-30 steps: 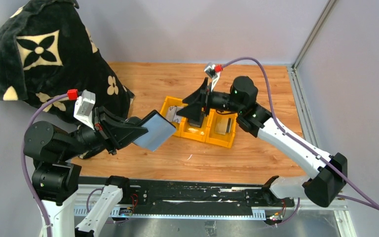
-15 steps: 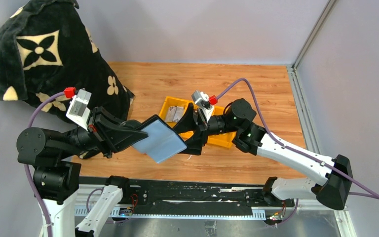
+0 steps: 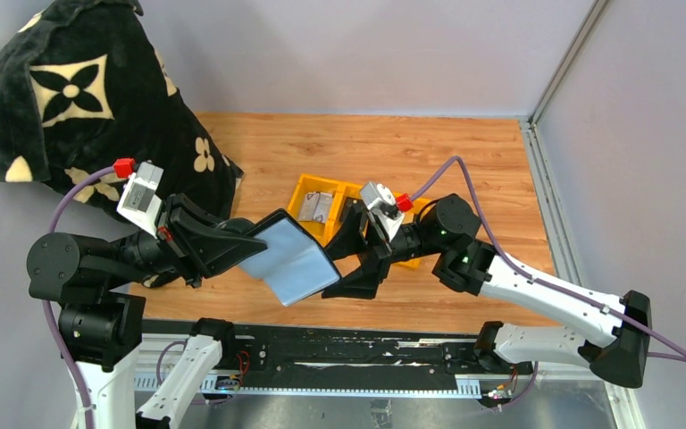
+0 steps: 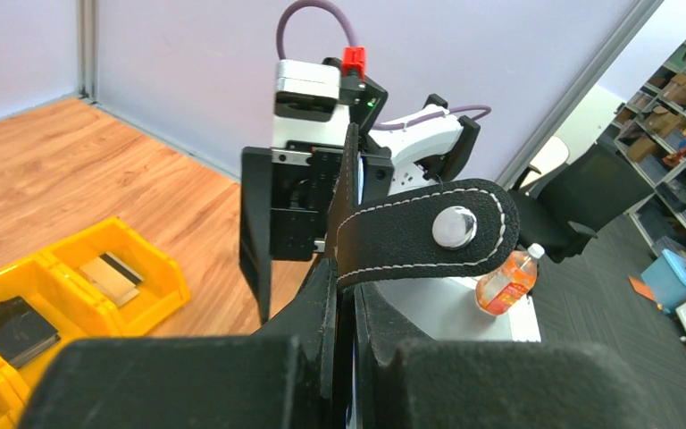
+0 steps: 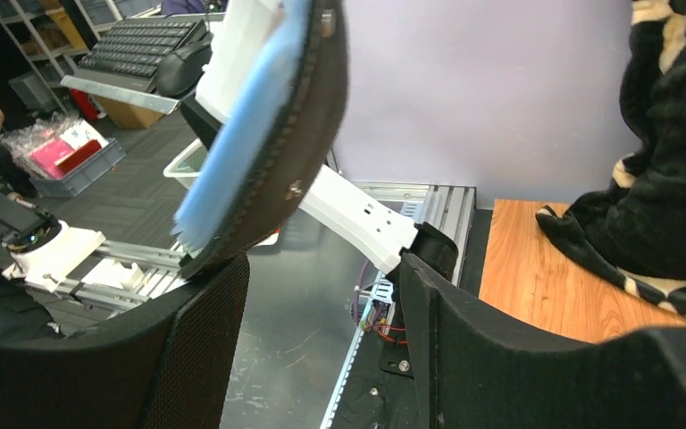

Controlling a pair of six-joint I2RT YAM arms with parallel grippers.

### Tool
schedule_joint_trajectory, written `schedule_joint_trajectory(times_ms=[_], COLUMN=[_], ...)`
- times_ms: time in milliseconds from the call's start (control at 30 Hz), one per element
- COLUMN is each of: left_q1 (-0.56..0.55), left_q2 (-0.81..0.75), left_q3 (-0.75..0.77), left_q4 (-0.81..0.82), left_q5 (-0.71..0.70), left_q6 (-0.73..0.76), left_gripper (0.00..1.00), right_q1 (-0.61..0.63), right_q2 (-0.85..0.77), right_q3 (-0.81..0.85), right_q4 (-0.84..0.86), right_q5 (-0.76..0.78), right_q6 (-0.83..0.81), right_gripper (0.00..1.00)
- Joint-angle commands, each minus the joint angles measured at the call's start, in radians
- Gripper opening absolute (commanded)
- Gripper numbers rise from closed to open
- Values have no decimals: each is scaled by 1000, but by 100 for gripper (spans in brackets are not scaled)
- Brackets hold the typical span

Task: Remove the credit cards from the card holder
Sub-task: Remove the credit card from the card holder.

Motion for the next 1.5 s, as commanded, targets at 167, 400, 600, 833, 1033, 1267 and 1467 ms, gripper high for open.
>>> schedule_joint_trajectory(times_ms=[167,400,600,833,1033,1267,1467], left_q1=[1,1,1,1,1,1,1], left_q2=[-2,1,1,6,6,-2,-6], left_q3=[31,33,33,41,37,6,4], left_q4=[9,5,1,3,3,8,2], left_q5=[-12,-20,-24,-27,-28,-25,-21], left_q6=[-12,-11,-11,-20,-24,-36,-28], left_gripper=[0,0,0,0,0,0,0], right_q1=[67,73,74,74,80,84,84], right_q2=[-35,-36,-47,-48,-58,1,39], right_q3=[35,63,72,75,74,125,137], right_q4=[-61,-56,-42,-63,-56,47,155], right_q5=[-33,24,107,157,233,283,248], right_q6=[-86,-96,-90,-100,-109,-40,60], right_gripper=[66,47,28,6,4,21,39])
